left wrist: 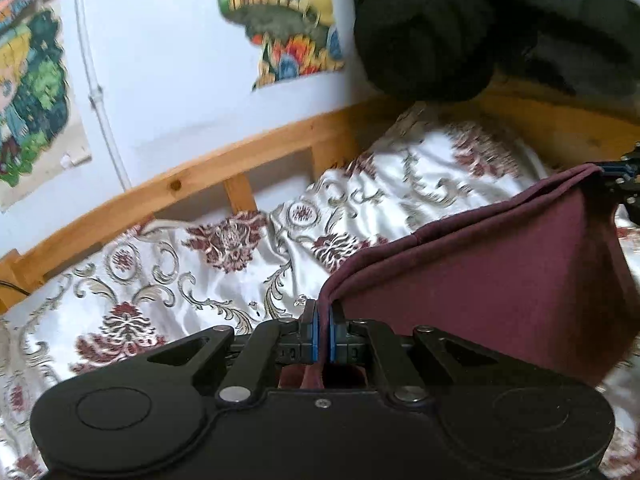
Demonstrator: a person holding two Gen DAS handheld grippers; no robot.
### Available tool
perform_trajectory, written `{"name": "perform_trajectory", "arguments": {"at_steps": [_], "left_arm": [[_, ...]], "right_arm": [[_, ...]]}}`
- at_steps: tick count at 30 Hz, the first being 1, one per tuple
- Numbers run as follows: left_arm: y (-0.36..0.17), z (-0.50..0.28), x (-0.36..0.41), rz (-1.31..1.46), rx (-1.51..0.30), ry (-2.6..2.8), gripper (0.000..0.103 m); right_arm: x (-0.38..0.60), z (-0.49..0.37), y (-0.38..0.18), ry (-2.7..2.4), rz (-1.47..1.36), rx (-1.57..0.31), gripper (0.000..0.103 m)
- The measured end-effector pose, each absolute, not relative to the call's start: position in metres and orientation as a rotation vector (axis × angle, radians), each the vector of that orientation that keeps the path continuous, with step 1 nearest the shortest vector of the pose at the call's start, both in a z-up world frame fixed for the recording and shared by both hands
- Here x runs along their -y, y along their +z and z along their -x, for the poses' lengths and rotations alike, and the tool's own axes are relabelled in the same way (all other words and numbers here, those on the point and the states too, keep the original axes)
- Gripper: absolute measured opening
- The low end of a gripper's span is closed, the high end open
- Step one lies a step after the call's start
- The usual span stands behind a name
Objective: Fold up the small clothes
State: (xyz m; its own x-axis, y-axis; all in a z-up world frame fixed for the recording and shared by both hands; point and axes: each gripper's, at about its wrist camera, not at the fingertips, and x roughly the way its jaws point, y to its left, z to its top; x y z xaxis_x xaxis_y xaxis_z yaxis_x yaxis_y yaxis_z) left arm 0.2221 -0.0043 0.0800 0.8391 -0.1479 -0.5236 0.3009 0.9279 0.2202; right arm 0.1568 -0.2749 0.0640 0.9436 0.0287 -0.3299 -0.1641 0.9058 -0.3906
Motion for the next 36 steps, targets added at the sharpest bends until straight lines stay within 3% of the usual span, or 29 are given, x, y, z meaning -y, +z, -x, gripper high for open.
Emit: {"name": "perform_trajectory", "arguments": {"at_steps": [12,19,21,23,25,26,28,29,30,36], "left_arm": [[-0.012,-0.316,0.006,-0.327,-0.705,-0.271,0.005],[-0.035,-0.334,0.007,-0.289,-0.769,-0.279,0.008],[-0.039,-0.339,0.005,-0.265,-0.78,-0.27,0.013],[-0.039,-0.342,0.003,-0.248,-0.779,-0.266,0.016],[-0.038,-0.344,0.002,-0.232,-0.781,-0.259,0.021],[-0.037,-0.344,0.0,-0.215,-0.784,-0.254,0.027],[-0.034,-0.344,-0.006,-0.161,-0.793,-0.246,0.052],[-0.032,-0.342,-0.011,-0.122,-0.798,-0.248,0.075],[-0.031,-0.339,-0.017,-0.078,-0.791,-0.259,0.086],[-0.027,-0.308,-0.038,0.005,-0.736,-0.258,0.1]], "right_arm": [[0.304,-0.247,-0.018,0.131,0.336,-0.462,0.008],[0.318,-0.255,-0.027,0.087,0.275,-0.484,0.037],[0.324,-0.252,-0.024,0.087,0.243,-0.483,0.046],[0.329,-0.248,-0.021,0.09,0.225,-0.475,0.069],[0.333,-0.241,-0.018,0.105,0.207,-0.457,0.085],[0.334,-0.237,-0.016,0.112,0.199,-0.445,0.094],[0.334,-0.23,-0.015,0.125,0.192,-0.439,0.102],[0.334,-0.228,-0.014,0.132,0.196,-0.445,0.102],[0.334,-0.227,-0.015,0.133,0.206,-0.452,0.102],[0.333,-0.231,-0.029,0.041,0.24,-0.551,0.102]]}}
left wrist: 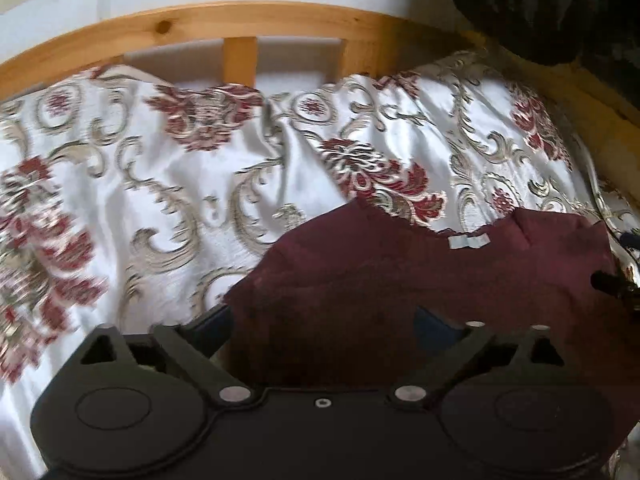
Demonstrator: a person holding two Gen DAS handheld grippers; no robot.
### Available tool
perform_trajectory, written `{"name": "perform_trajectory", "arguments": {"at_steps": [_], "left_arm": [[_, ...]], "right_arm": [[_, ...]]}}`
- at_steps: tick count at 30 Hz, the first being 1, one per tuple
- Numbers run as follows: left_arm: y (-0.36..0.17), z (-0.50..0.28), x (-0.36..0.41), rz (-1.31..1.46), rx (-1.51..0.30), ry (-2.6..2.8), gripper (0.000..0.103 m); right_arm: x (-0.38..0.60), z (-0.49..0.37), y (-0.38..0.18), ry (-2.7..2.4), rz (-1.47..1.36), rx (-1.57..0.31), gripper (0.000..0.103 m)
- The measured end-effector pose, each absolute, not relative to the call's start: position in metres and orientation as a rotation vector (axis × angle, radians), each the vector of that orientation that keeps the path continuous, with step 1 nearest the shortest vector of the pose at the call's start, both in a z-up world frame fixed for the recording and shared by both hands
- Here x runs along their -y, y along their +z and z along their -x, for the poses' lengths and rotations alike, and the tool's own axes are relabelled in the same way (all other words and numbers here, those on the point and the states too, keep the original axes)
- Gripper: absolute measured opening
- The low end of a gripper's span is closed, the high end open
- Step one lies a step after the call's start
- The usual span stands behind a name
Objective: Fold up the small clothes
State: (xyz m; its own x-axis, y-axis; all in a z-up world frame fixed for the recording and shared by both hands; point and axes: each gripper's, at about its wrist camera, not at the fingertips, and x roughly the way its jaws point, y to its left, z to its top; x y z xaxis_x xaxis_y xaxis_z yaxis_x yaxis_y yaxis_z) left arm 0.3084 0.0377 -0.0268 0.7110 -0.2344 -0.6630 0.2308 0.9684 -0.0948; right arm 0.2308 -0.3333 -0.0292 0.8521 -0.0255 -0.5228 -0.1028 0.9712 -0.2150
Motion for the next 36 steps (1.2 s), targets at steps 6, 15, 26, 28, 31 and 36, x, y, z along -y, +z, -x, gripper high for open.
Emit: {"name": "perform_trajectory", "arguments": {"at_steps": [6,15,26,28,31,36], "left_arm": [[-0.044,-0.292,-0.04,-0.11,-0.805,-0.137,0.1],[-0.061,-0.29,-0.07,0.012,-0.866,0.009,0.101],[-0.063,-0.262,-0.089,0.274,-0.799,0.068,0.102],[-0.056,-0.245,-0.092,0.358,-0.753,0.068,0.102],[-0.046,-0.217,-0.09,0.435,-0.68,0.042,0.102],[-0.038,-0.186,-0.071,0.435,-0.659,-0.017,0.102]], "right_arm": [[0.342,-0.224,-0.041,-0.054,0.214,-0.624,0.102],[0.343,-0.219,-0.041,-0.066,0.243,-0.641,0.103],[0.358,-0.207,-0.031,-0.172,0.228,-0.59,0.103],[0.36,-0.201,-0.024,-0.164,0.205,-0.577,0.103],[0.357,-0.19,-0.015,-0.145,0.184,-0.555,0.103],[0.342,-0.17,0.0,-0.09,0.161,-0.543,0.103]]}}
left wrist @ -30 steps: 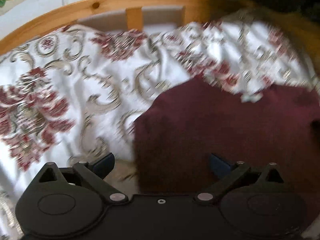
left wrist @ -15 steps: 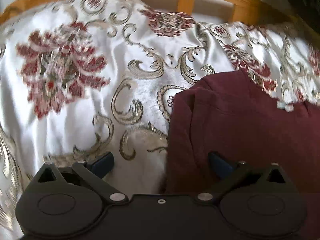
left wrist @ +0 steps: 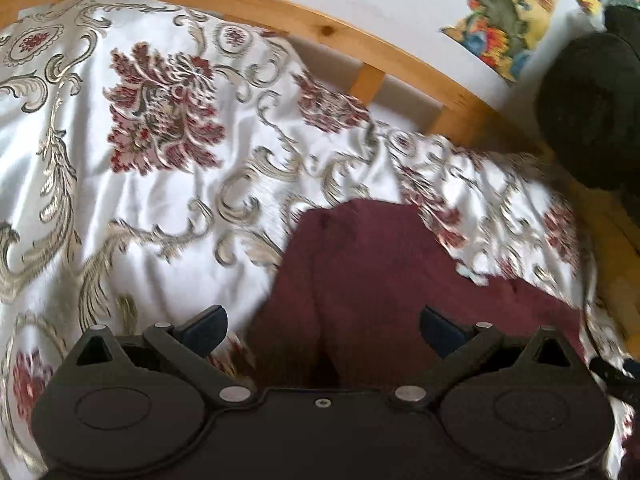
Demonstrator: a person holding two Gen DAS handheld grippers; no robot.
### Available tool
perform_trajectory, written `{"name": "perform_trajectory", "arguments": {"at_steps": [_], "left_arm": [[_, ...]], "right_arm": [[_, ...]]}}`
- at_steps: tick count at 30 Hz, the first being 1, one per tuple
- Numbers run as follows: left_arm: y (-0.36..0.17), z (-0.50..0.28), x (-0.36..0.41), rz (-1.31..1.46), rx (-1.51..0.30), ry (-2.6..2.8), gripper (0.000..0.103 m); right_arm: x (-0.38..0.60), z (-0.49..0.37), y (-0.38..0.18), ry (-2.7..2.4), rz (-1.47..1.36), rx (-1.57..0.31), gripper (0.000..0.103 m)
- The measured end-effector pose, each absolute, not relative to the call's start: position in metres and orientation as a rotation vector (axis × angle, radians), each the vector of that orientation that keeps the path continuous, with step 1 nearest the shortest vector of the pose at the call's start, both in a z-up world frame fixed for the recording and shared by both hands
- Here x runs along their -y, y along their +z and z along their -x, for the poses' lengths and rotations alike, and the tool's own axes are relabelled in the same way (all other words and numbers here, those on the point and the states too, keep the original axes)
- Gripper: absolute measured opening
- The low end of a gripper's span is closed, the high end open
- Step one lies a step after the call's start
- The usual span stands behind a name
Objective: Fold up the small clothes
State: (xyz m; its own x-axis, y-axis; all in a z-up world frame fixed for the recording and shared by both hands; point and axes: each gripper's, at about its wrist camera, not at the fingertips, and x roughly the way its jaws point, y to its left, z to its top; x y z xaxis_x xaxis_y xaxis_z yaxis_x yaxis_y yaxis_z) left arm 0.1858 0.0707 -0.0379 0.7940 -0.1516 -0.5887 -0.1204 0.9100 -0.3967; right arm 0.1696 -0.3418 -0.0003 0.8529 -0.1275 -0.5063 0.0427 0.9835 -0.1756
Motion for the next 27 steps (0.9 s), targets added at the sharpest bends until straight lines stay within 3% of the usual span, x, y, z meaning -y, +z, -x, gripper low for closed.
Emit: {"name": "perform_trajectory", "arguments": {"at_steps": [11,16,27], "left_arm": [[-0.067,-0.174,-0.054,0.432,-0.817,0.043,0.102],[-0.082,-0.163,-0.048,0.368,-0.758,0.032,0.102],[-0.084,-0.161,-0.052,0.347,-0.75,-0.018,0.102]], "right_arm": [[0.295,-0.155,-0.019,0.097,0.169,-0.596,0.103],[0.291,-0.165,-0.046,0.148,0.172,-0.698,0.103],[0.282,-0.165,-0.055,0.126,0.223,-0.687,0.103]]}}
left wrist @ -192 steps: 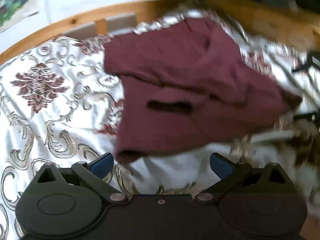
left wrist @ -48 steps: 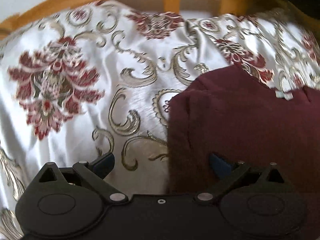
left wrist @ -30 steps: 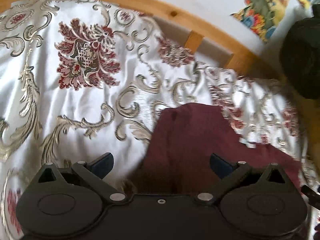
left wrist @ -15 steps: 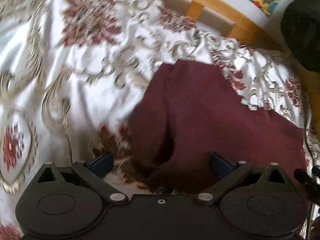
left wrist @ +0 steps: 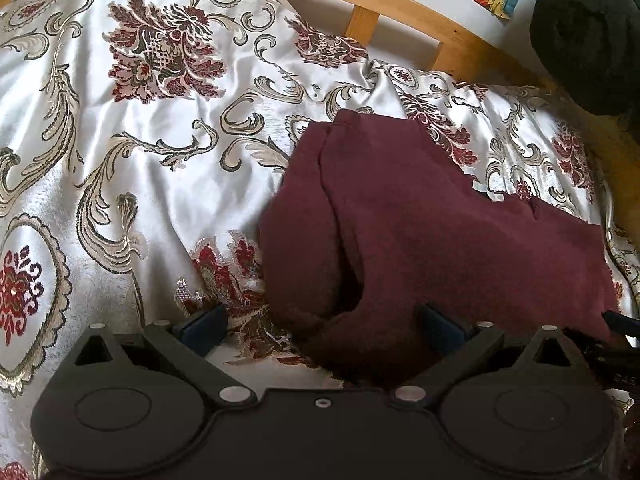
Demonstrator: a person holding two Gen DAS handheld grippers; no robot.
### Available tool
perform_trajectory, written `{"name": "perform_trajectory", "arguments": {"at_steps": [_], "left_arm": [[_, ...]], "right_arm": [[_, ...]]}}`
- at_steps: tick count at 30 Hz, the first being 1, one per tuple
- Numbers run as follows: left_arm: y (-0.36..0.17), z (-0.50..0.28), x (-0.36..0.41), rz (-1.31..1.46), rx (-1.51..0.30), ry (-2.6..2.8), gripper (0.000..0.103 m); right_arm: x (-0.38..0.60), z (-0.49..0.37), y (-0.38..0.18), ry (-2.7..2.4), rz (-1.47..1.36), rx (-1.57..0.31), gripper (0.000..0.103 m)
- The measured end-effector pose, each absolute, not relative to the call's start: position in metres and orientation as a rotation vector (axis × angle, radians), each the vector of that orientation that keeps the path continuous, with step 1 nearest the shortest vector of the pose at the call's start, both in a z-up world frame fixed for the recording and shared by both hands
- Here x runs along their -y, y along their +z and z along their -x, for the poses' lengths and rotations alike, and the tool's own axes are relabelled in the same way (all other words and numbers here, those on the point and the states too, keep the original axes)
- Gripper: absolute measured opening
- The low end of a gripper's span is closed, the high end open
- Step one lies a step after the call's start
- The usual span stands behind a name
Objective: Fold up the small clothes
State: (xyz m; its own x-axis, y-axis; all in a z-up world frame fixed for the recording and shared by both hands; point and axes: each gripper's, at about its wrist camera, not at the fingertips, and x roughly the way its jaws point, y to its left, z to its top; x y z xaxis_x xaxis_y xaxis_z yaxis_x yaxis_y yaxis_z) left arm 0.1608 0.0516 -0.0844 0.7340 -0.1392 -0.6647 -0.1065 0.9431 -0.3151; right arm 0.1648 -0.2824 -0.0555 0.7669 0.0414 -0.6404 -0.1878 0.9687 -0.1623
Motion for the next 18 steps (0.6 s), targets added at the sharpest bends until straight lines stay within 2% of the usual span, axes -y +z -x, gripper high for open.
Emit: {"name": "perform_trajectory", "arguments": {"at_steps": [18], "left_arm": [[-0.0842,-0.1598,-0.0513,0.344,-0.745,-0.017,0.102]], "right_arm": [[0.283,-0.1655,-0.056,0.129,0.229,-0.686,0.103]]}}
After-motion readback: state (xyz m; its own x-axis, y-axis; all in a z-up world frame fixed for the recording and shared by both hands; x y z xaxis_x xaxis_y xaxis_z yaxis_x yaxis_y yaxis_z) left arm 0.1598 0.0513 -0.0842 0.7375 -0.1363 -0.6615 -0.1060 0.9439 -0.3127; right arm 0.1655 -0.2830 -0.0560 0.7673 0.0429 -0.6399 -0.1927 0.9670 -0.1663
